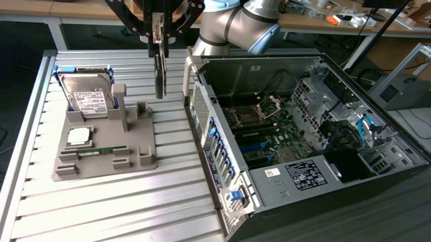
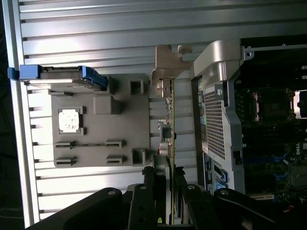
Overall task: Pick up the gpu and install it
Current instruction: 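Pick up the gpu and move the gpu toward the slot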
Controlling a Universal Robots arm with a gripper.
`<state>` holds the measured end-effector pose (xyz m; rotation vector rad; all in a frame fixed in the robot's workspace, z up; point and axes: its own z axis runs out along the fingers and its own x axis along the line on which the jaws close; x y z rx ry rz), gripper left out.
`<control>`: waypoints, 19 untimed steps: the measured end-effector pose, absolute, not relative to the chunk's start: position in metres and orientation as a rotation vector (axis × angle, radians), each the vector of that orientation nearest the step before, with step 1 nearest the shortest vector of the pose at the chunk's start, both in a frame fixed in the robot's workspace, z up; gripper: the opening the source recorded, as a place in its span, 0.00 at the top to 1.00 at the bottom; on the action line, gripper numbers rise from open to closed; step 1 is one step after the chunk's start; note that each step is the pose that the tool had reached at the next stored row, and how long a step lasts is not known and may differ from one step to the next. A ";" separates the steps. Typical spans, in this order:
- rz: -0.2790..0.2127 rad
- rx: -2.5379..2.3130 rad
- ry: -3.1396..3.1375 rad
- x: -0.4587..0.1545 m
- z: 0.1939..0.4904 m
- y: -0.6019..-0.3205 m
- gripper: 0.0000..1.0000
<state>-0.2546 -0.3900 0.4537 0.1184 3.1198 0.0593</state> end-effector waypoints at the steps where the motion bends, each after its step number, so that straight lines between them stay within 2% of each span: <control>1: 0.059 0.118 3.120 -0.254 0.454 -0.390 0.73; 19: 0.059 0.118 3.120 -0.245 0.454 -0.393 0.73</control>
